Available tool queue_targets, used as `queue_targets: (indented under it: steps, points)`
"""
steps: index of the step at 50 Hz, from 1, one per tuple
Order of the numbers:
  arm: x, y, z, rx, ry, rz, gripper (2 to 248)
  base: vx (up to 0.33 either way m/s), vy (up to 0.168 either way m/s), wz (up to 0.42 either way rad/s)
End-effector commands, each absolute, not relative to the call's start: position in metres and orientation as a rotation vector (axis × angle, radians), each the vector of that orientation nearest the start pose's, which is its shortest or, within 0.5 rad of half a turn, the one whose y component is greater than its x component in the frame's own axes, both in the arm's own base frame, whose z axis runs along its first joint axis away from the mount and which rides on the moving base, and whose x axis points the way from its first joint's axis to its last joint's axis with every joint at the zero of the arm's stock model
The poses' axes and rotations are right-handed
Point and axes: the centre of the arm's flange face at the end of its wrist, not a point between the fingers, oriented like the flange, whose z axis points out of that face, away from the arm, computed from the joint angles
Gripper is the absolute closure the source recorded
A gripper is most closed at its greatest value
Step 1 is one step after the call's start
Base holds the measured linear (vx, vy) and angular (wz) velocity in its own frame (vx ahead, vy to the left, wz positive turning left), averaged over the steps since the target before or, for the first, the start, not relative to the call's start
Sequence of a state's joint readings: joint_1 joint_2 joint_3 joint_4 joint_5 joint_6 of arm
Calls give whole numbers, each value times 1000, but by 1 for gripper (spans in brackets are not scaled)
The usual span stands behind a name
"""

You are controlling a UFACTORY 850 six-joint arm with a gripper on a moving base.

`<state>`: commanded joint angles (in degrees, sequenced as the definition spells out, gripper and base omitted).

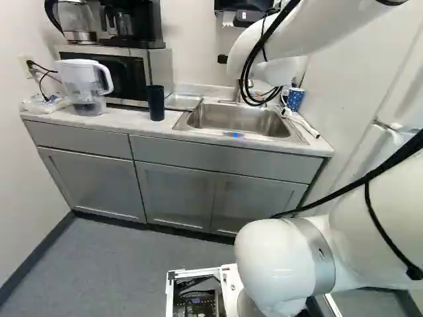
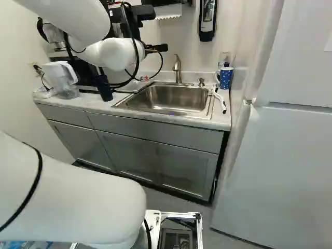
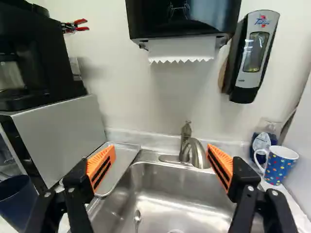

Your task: Rinse the cup and place it in the tray

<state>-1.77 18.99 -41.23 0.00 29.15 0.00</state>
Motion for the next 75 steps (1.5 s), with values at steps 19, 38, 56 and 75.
queue_targets:
  steps: [19, 38, 56, 75]
  points:
    - [407, -13, 650, -2249, 35, -2224, 3, 71, -19, 89]
    - [407, -13, 650, -2249, 35, -2224, 3, 42, -35, 2]
    - [407, -13, 650, -2249, 35, -2224, 3, 35, -29, -6]
    - [418, -13, 651, -2254, 34, -2218, 3, 0, 0, 0]
